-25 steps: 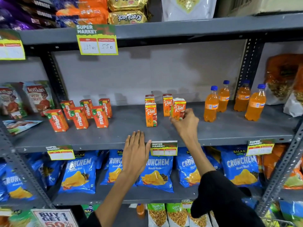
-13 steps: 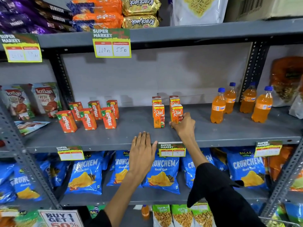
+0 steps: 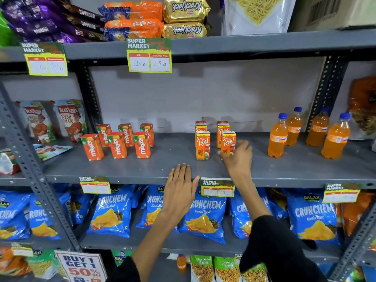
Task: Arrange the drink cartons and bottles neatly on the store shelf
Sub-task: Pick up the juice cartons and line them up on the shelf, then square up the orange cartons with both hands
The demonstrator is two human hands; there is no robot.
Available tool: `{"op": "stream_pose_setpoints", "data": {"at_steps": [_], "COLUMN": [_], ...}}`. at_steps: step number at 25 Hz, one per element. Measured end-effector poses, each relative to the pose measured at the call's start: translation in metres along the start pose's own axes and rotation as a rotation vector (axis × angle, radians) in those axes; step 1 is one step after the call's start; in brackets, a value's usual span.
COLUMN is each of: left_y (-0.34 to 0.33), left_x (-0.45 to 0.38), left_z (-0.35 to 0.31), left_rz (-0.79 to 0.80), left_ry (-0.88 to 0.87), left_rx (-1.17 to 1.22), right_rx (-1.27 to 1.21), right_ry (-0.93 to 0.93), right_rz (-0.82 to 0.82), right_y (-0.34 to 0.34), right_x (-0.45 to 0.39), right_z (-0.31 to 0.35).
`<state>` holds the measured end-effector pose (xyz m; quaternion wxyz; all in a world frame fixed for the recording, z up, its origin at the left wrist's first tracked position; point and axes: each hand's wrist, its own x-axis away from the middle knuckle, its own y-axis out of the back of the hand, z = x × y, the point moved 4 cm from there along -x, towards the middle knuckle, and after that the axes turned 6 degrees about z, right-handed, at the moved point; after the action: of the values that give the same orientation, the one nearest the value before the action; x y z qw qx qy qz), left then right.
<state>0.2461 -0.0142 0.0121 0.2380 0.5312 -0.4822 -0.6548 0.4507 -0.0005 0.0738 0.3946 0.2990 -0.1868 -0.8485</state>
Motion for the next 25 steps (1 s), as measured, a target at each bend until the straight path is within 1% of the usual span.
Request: {"op": "stream_pose_setpoints", "data": {"at_steps": [2,3,5,7,10,12,14,16,17,19,21,25], "left_y": [0.004,0.008,0.019,0.036,0.063,0.075,0.080,0.073,0.062,0.035,0.021,0.042], "left_x": [0.003,0.005,0.010,0.016,0.022,0.022,0.017,0.000,-0.013,-0.037,-0.053,-0.052], "left_z": [0.006,0.011,0.031,0.063,0.125,0.177,0.213,0.245,0.261,0.285,0.292,0.288], "left_rz": [-0.013,-0.032,-0.084,-0.146,-0.252,-0.315,-0.359,-0.329,-0.268,-0.137,-0.045,-0.042], "left_ry": [-0.016,-0.015,-0.005,0.016,0.077,0.169,0.255,0.355,0.404,0.469,0.491,0.525], "left_rx": [0.021,0.037,0.085,0.144,0.270,0.431,0.586,0.698,0.737,0.737,0.685,0.608], "right_rx": [0.178,0.200,0.166,0.122,0.043,-0.031,-0.133,-0.215,-0.231,-0.173,-0.108,-0.037], "right_ry": [0.219,0.331,0.478,0.535,0.558,0.524,0.429,0.288,0.211,0.104,0.042,-0.076], "right_rz": [-0.136,-0.155,-0.091,-0.027,0.006,0.024,0.060,0.120,0.157,0.200,0.195,0.184], "right_y": [0.005,0.003,-0.018,-0.050,-0.092,-0.120,-0.145,-0.172,-0.186,-0.210,-0.225,-0.237], "right_x": [0.029,0.044,0.069,0.084,0.100,0.110,0.111,0.104,0.099,0.091,0.083,0.073], "right_z": [0.018,0.029,0.050,0.073,0.108,0.137,0.157,0.173,0.180,0.185,0.186,0.195]}}
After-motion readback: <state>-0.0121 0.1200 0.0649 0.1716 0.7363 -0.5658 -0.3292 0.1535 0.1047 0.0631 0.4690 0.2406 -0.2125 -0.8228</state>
